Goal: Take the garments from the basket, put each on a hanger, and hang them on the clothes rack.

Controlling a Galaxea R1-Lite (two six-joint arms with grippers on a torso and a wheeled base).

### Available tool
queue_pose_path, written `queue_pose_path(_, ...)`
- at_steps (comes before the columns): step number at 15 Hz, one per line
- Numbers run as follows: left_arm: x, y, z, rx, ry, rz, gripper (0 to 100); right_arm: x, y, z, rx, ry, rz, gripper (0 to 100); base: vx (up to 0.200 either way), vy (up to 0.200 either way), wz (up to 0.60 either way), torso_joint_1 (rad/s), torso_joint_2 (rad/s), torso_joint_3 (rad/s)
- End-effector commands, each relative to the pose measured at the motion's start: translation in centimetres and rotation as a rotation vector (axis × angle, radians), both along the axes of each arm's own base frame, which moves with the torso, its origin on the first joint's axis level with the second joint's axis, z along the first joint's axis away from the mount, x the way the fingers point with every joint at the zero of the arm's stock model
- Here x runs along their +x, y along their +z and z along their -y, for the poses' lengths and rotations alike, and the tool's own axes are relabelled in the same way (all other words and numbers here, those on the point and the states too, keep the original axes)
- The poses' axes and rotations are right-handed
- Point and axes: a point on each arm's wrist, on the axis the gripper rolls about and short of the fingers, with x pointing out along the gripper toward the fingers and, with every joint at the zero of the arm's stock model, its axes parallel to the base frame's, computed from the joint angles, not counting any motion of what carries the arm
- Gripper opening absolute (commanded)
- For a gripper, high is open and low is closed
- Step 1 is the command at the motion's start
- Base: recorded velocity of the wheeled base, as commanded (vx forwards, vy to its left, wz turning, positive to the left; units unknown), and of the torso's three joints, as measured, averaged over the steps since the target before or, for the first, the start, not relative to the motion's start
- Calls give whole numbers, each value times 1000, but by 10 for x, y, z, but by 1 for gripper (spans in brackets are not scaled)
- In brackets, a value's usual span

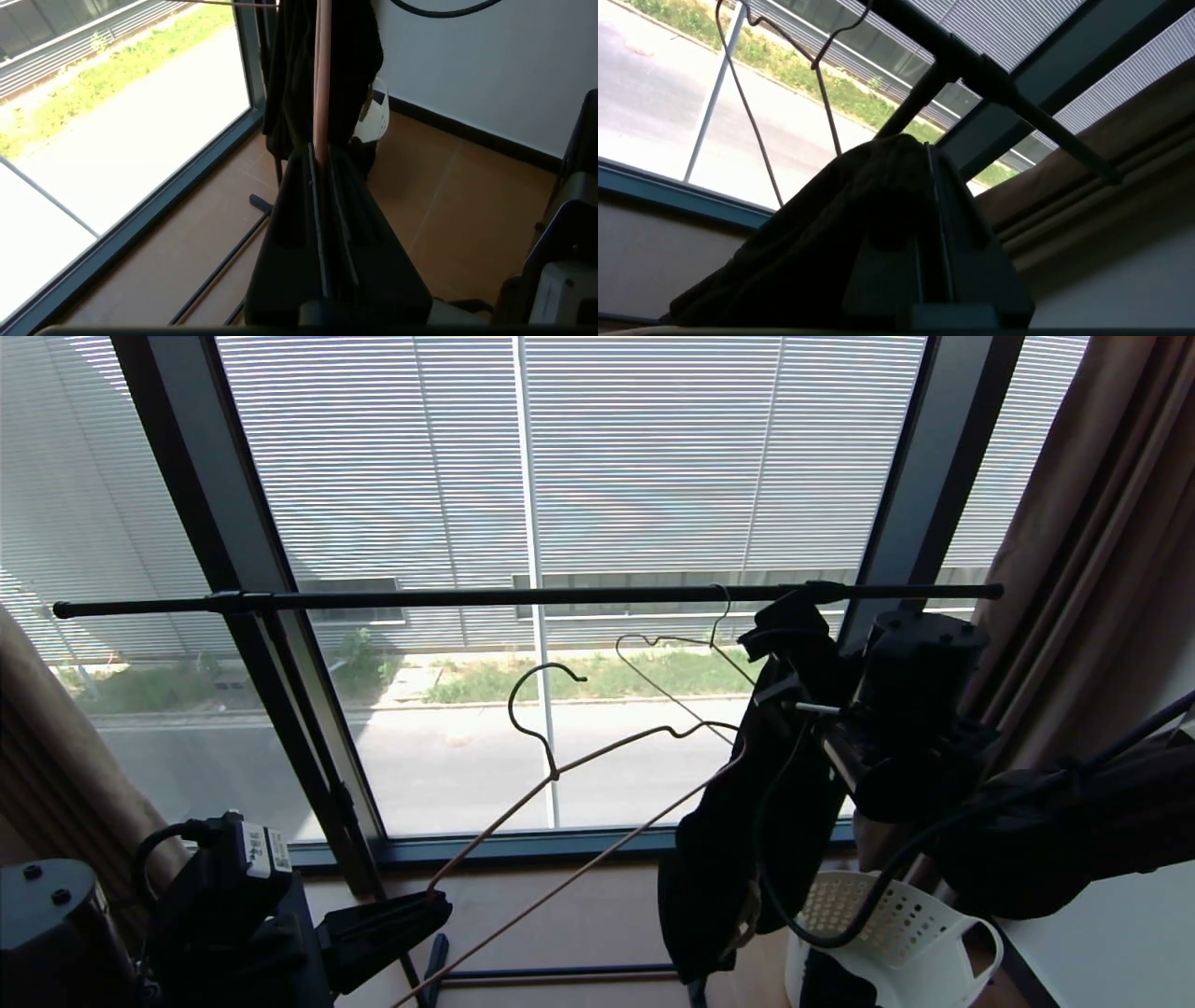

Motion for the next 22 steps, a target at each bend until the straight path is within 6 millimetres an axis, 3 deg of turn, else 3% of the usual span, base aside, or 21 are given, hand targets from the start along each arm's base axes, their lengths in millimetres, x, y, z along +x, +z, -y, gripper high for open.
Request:
queue_pose_path(1, 0, 1, 0, -1, -2, 3, 0, 4, 2, 1, 5, -10, 9, 0, 0, 0, 0, 0, 0, 0)
queue_pose_path(7, 0, 0, 0, 1, -2, -3, 0, 7, 2, -4, 0, -6, 2, 0, 0, 0, 0, 0, 0, 0)
queue_pose_path(17, 6, -6, 1, 8, 8, -22, 0, -54, 20, -66, 27, 195, 38, 0, 0, 0, 0, 0, 0, 0)
queue_pose_path(22, 14, -10, 1, 5, 28, -18, 0, -87, 22, -85, 35, 281, 37, 0, 0, 0, 0, 0, 0, 0)
